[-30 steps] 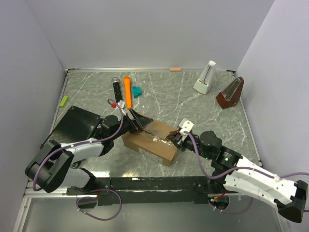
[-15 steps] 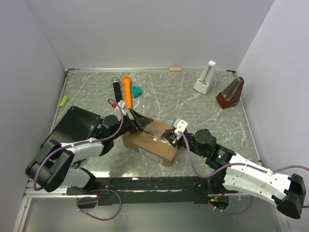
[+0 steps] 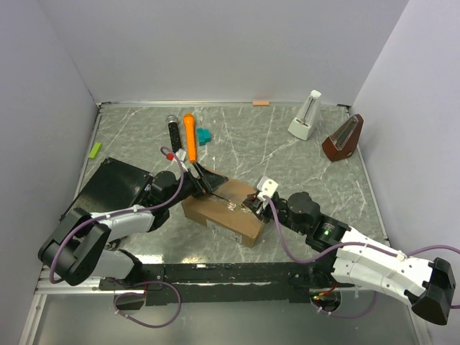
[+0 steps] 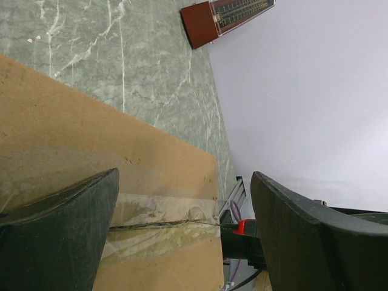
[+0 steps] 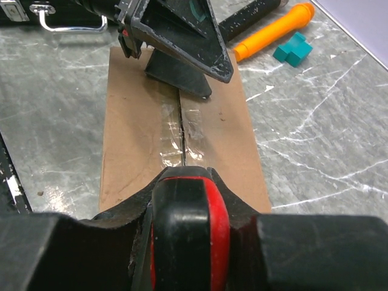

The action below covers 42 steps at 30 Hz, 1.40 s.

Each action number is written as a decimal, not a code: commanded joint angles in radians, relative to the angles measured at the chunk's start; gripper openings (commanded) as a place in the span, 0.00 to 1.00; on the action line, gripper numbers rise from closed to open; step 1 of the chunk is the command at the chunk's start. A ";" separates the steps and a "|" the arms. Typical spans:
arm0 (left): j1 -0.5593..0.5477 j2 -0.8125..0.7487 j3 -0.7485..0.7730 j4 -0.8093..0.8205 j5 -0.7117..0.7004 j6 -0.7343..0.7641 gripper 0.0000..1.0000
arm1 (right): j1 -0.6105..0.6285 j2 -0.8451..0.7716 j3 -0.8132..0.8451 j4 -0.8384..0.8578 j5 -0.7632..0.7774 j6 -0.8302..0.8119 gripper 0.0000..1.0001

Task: Unpack the express box
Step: Cut the express box at the center of the board.

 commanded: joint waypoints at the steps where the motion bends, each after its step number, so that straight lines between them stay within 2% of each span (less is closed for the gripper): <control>1: 0.006 0.034 -0.027 -0.144 -0.029 0.042 0.94 | 0.003 -0.016 0.031 -0.086 0.035 0.028 0.00; 9: 0.007 0.026 -0.030 -0.164 -0.053 0.041 0.94 | 0.003 -0.010 0.114 -0.254 0.063 0.091 0.00; 20: 0.007 0.017 -0.033 -0.189 -0.081 0.033 0.94 | 0.001 -0.014 0.187 -0.434 0.085 0.092 0.00; 42: 0.007 -0.021 -0.037 -0.265 -0.172 0.022 0.94 | 0.000 -0.066 0.233 -0.620 0.112 0.115 0.00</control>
